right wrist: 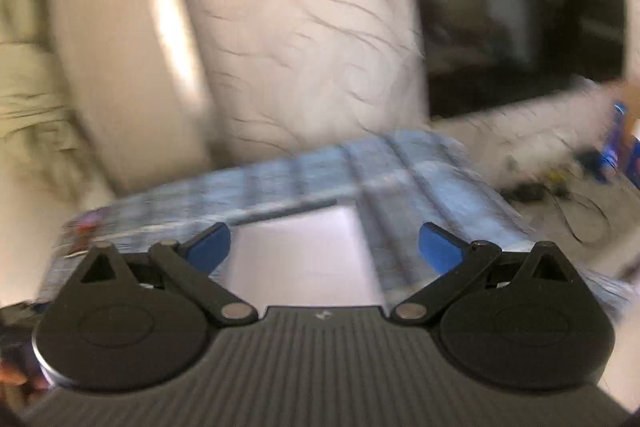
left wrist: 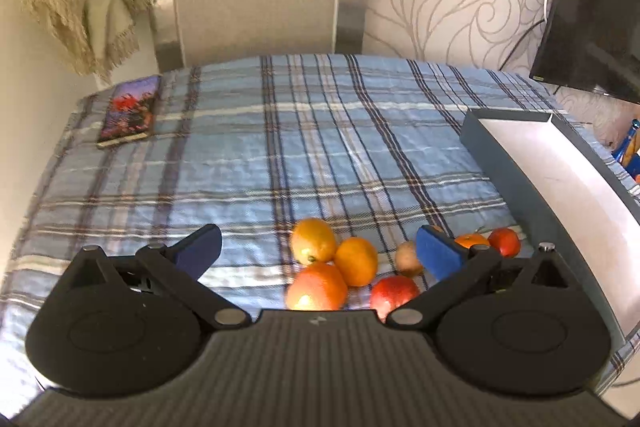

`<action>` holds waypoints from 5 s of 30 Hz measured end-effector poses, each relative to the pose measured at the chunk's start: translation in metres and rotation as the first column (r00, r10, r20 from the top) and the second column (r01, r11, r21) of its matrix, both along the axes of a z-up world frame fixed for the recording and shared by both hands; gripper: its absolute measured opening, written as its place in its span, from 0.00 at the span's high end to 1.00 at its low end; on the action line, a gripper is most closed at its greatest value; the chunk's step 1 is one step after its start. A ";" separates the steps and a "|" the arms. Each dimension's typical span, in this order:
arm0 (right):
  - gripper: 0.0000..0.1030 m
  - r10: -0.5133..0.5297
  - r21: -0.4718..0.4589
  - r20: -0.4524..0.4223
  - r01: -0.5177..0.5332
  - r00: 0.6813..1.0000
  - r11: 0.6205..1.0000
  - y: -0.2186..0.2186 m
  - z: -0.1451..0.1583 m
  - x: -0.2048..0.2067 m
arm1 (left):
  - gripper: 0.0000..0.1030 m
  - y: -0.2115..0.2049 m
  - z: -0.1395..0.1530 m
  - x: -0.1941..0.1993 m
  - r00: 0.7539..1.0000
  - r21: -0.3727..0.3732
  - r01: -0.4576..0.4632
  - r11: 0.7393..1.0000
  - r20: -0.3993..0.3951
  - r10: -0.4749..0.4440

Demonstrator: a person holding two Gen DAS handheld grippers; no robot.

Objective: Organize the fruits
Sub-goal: 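Move both grippers toward the fruit cluster beside the white tray, then grasp the large orange with the left gripper while the right gripper grasps a green lime, then lift the orange with the left gripper while the right gripper lifts the lime over the tray, then open the left gripper to drop the orange into the tray while the right gripper releases the lime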

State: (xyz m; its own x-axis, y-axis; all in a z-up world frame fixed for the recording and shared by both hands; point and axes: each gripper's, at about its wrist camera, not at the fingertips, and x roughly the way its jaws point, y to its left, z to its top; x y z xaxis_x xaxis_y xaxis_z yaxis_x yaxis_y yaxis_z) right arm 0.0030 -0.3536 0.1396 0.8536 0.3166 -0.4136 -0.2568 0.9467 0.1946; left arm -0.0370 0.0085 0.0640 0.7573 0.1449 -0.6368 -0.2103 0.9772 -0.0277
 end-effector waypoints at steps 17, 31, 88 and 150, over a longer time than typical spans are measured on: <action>0.30 0.378 -0.240 -0.094 -0.389 0.921 0.889 0.156 -0.060 -0.065 | 0.01 -0.002 -0.017 -0.066 0.995 0.025 0.101 0.995 -0.015 -0.100; 0.53 0.324 -0.202 -0.230 -0.370 0.918 0.907 0.174 -0.092 -0.044 | 0.23 0.020 -0.036 -0.028 0.988 -0.005 0.139 0.990 -0.069 -0.139; 0.69 0.456 -0.177 -0.199 -0.490 0.867 0.854 0.160 -0.063 -0.053 | 0.62 0.019 -0.010 -0.032 0.999 -0.023 0.028 0.999 -0.045 -0.029; 0.69 0.039 -0.166 -0.135 -0.061 0.990 0.984 0.028 -0.045 -0.059 | 0.62 -0.186 -0.007 0.120 0.882 -0.036 0.469 0.883 -0.045 -0.470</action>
State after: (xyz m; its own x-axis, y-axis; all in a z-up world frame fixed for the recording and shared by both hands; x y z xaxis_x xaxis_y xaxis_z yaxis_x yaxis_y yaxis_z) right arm -0.0558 -0.3261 0.0950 0.7735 0.2730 -0.5720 -0.2874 0.9554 0.0674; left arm 0.0835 -0.1777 0.0571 0.6996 -0.2348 -0.6748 0.2711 0.9611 -0.0534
